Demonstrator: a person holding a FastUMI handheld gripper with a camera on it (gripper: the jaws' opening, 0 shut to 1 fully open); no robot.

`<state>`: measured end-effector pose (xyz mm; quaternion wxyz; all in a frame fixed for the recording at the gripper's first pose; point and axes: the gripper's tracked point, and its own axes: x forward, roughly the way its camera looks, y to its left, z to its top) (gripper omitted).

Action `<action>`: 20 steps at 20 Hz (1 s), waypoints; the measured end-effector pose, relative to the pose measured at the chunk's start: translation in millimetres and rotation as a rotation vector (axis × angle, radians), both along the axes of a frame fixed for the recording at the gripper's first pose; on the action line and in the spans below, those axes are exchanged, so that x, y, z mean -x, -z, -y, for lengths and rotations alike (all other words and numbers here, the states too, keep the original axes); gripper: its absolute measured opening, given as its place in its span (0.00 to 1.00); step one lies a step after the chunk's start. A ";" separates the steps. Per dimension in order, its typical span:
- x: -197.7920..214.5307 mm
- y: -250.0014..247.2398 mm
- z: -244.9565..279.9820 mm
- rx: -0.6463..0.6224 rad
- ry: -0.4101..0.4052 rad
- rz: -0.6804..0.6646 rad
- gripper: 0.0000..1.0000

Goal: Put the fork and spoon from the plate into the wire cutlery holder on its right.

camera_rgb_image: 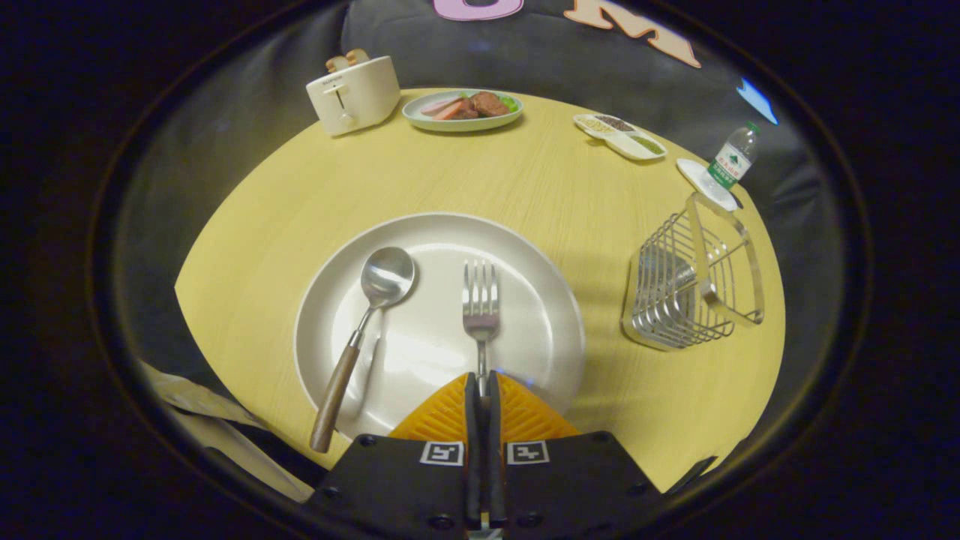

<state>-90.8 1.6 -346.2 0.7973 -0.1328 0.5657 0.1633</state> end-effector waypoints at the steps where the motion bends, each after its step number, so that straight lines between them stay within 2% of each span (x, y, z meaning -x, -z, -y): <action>1: -1.9 -3.7 1.5 0.002 -0.007 -0.006 0.07; 12: -32.6 -63.5 25.1 0.030 -0.102 0.008 0.07; 20: -66.4 -92.4 77.7 0.106 -0.109 0.024 0.07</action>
